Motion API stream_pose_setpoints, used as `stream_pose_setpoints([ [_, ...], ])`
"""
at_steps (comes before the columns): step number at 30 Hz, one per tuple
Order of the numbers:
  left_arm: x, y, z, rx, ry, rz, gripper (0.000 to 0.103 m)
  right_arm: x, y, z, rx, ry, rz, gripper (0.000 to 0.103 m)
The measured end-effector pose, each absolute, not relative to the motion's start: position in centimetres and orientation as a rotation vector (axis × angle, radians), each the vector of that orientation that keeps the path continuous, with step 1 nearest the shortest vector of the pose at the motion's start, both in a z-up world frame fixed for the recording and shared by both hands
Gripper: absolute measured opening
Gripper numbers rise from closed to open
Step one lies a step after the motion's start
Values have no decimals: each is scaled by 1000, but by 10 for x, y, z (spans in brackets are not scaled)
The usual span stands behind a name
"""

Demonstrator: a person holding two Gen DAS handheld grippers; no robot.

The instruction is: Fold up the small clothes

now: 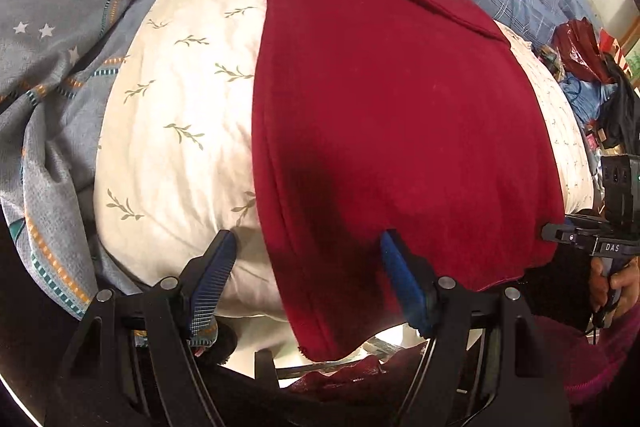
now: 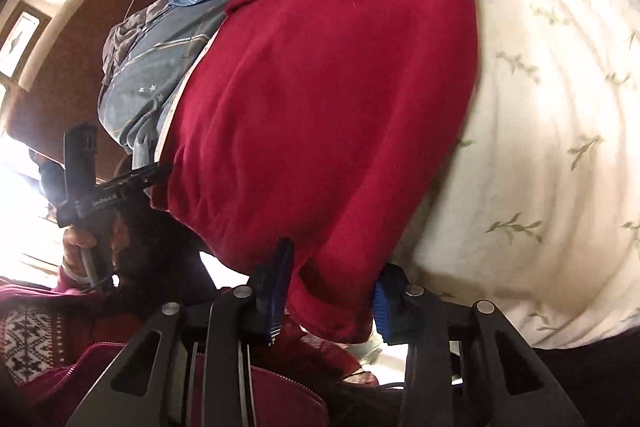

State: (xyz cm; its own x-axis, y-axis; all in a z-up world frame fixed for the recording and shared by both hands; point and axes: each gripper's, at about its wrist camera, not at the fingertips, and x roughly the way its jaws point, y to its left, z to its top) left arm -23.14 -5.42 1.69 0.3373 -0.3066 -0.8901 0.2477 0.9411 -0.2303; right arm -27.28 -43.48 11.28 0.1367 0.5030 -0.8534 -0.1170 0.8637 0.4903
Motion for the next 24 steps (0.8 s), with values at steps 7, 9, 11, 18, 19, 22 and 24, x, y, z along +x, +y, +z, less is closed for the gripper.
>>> stream_pose_setpoints([
  [7, -230, -55, 16, -48, 1165, -377, 64, -274, -434, 112, 373, 1347, 475, 31],
  [9, -230, -54, 18, -21, 1156, -354, 33, -274, -435, 114, 390, 1334, 468, 11],
  [11, -227, -49, 20, -51, 1177, -372, 4, -274, -432, 119, 423, 1309, 476, 11],
  [18, -209, -46, 55, -87, 1121, -463, 4, -258, -433, 162, 489, 1136, 558, 11],
  [19, -207, -48, 57, -77, 1112, -461, 4, -256, -434, 165, 487, 1127, 557, 11],
  [22, -202, -52, 61, -74, 1098, -458, 4, -249, -439, 166, 496, 1119, 549, 11],
  [24, -198, -58, 64, -74, 1080, -453, 4, -245, -441, 169, 503, 1104, 543, 11],
])
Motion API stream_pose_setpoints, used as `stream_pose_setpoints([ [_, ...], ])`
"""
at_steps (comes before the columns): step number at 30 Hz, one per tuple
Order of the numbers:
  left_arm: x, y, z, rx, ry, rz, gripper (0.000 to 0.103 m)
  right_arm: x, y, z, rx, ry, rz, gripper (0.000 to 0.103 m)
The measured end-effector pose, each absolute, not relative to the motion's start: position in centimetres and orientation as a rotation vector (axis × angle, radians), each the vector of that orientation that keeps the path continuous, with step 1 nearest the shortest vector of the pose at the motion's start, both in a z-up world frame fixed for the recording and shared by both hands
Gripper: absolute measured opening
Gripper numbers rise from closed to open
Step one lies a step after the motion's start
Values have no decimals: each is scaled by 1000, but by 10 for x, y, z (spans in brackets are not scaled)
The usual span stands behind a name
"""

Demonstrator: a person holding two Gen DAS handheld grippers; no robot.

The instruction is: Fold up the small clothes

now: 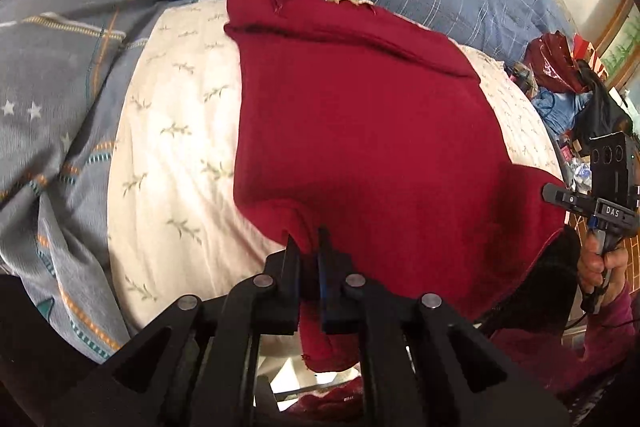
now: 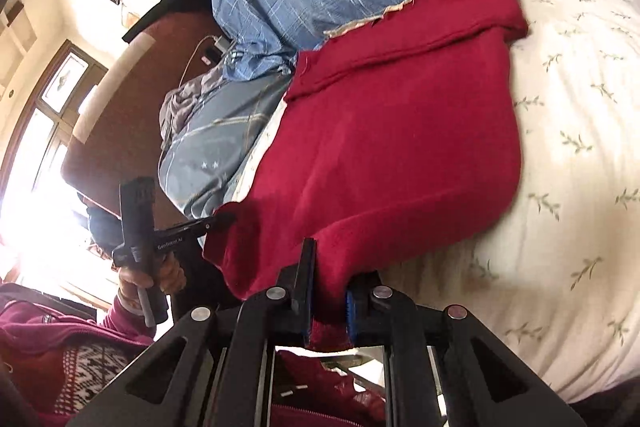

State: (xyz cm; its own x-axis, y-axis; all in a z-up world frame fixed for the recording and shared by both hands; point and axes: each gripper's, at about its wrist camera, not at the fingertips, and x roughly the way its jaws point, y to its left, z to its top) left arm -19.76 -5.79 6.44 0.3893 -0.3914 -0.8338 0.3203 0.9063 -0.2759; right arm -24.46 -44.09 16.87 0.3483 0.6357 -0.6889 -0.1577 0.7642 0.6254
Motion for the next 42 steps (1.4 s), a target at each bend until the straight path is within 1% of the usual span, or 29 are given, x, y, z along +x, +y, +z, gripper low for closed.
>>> stream_pose_setpoints([
  [7, -184, -51, 79, -114, 998, -426, 4, -226, -454, 182, 511, 1026, 516, 11],
  [22, -147, -31, 105, -236, 855, -351, 4, -184, -477, 202, 685, 839, 447, 11],
  [29, -115, -48, 128, -152, 791, -343, 4, -157, -468, 221, 610, 796, 416, 11],
  [33, -97, -55, 134, -139, 777, -341, 4, -145, -476, 226, 631, 753, 406, 11],
  [42, -52, -79, 125, -144, 789, -320, 4, -110, -488, 208, 625, 792, 338, 11],
])
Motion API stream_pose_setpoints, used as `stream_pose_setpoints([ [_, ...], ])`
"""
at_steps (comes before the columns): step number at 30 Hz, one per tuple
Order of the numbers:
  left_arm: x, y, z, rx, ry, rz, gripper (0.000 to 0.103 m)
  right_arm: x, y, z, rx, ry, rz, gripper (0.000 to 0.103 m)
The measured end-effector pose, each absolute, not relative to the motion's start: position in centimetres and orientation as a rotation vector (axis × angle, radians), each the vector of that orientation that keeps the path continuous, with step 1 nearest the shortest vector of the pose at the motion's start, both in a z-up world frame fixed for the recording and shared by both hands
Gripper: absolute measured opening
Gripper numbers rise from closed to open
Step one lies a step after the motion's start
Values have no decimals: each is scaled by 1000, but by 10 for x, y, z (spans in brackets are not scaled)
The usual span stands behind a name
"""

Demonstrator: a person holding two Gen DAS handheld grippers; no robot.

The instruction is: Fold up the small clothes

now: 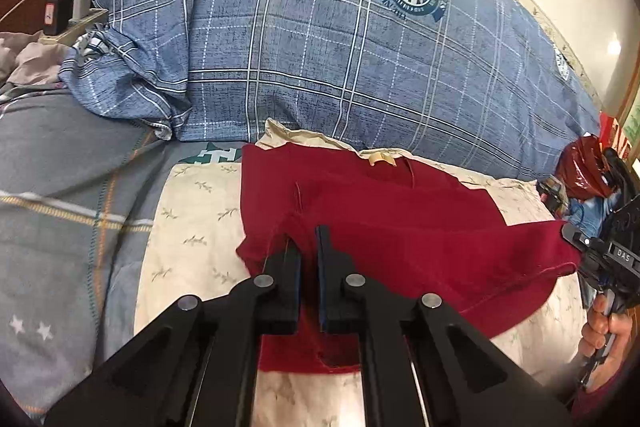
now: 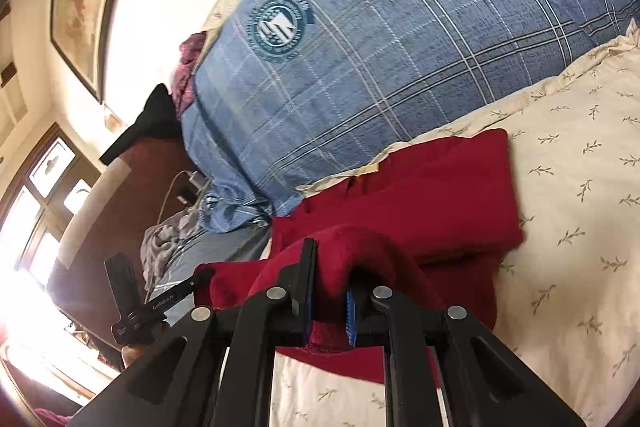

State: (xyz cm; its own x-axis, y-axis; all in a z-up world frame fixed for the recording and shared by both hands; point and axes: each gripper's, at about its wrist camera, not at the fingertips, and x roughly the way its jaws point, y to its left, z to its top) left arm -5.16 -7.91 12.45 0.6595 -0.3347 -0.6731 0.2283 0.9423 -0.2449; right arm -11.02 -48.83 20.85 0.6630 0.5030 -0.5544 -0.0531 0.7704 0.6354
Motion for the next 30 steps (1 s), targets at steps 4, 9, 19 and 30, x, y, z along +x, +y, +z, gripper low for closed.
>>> stream_pose_setpoints([
  [4, -29, -87, 123, -138, 791, -312, 4, -91, -495, 204, 630, 800, 323, 11],
  [9, -1, -96, 120, -146, 788, -306, 4, -60, -500, 194, 620, 812, 286, 11],
  [19, 56, -109, 83, -177, 848, -293, 4, 2, -516, 151, 620, 910, 198, 11],
  [30, 81, -109, 58, -197, 924, -306, 9, 35, -523, 125, 643, 975, 197, 22],
])
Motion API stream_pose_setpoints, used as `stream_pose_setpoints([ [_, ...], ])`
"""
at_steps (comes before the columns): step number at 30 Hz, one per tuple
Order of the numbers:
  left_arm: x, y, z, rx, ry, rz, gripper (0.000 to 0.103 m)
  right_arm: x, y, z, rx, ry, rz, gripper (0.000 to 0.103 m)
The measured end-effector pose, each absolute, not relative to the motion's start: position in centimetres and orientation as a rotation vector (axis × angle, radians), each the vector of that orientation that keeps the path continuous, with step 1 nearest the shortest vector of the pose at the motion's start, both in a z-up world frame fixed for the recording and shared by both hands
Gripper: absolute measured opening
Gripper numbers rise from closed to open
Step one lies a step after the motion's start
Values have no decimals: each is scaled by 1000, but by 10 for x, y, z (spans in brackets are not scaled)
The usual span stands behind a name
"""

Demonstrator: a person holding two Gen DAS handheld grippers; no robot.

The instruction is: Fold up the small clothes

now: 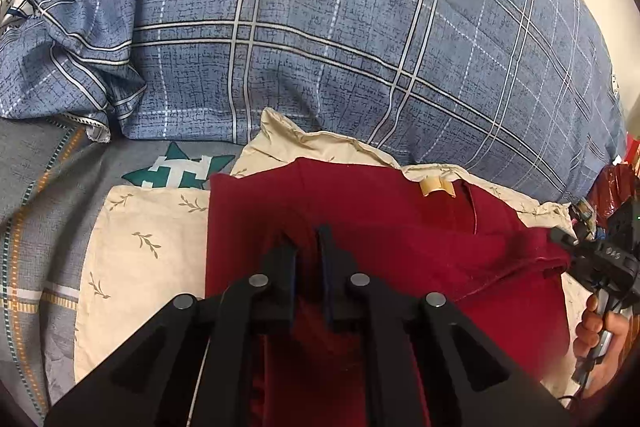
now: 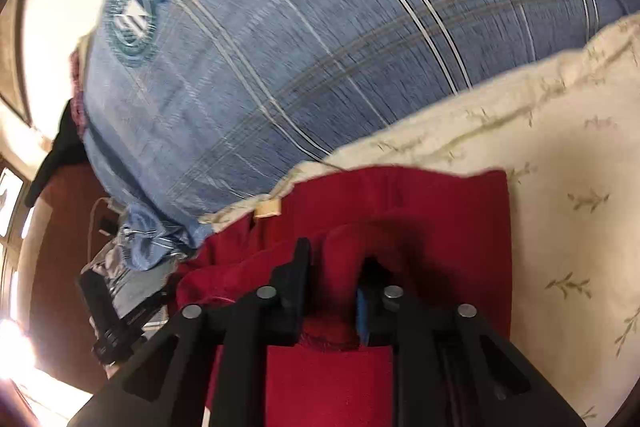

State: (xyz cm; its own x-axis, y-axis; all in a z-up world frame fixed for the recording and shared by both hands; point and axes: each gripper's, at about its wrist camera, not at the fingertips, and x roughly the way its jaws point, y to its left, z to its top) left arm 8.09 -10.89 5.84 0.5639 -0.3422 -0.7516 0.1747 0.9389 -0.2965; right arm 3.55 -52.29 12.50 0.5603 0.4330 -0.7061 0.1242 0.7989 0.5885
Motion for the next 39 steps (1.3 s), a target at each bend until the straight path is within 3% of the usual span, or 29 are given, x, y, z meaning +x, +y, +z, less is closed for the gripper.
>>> stream_pose_setpoints([
  [3, 78, -108, 66, -214, 918, -333, 27, 24, -524, 145, 636, 924, 227, 33],
  [4, 76, -108, 69, -223, 906, -338, 43, 19, -525, 152, 622, 904, 207, 49],
  [5, 74, -106, 72, -228, 890, -335, 66, 11, -527, 162, 597, 859, 173, 56],
  [7, 69, -99, 81, -236, 822, -285, 77, 1, -530, 176, 591, 819, 162, 56],
  [12, 71, -83, 89, -289, 813, -267, 77, -13, -505, 184, 548, 852, 266, 55],
  [21, 79, -94, 54, -163, 925, -188, 77, 62, -483, 120, 317, 1021, 71, 47],
  [27, 83, -95, 39, -136, 968, -168, 77, 79, -530, 101, 496, 1004, -55, 46],
  [34, 57, -89, 59, -91, 958, -159, 77, 67, -448, 152, 345, 947, 168, 51],
  [39, 24, -70, 70, -120, 986, -145, 77, 91, -358, 139, 248, 1005, 363, 48],
])
